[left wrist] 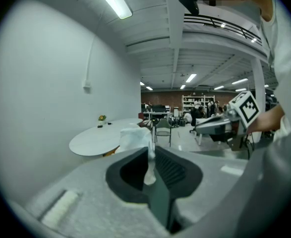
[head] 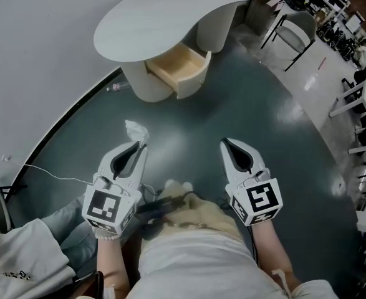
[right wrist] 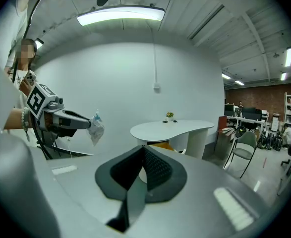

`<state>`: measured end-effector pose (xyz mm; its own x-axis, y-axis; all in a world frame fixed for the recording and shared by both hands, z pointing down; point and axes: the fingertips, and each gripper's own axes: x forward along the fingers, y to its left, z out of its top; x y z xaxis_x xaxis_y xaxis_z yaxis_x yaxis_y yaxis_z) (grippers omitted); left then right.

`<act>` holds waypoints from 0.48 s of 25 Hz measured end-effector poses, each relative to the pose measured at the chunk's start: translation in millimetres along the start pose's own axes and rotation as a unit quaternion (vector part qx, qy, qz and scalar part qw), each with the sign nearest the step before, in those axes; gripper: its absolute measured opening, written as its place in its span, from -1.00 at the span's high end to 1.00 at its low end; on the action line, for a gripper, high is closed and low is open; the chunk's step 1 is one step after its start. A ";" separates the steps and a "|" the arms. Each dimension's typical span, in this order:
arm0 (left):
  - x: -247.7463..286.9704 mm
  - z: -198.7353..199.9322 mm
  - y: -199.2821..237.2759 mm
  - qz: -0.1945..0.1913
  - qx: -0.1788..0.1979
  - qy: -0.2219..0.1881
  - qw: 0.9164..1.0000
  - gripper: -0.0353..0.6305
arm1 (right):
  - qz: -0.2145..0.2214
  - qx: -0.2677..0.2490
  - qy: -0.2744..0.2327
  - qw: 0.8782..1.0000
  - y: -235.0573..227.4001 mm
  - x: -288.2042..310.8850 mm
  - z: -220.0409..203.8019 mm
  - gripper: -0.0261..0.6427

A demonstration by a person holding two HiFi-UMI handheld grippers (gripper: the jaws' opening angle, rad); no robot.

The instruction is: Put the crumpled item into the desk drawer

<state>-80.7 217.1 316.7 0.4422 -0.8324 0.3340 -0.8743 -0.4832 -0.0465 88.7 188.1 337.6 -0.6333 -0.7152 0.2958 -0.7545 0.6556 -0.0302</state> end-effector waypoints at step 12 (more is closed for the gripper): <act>15.3 5.8 -6.3 -0.004 0.012 -0.005 1.000 0.77 | -0.005 -0.004 -0.007 1.000 -11.9 -4.1 -2.0 0.91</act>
<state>-67.2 205.8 316.6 0.4507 -0.8316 0.3245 -0.8661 -0.4955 -0.0668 100.6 183.7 338.6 -0.6281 -0.7247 0.2834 -0.7593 0.6504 -0.0200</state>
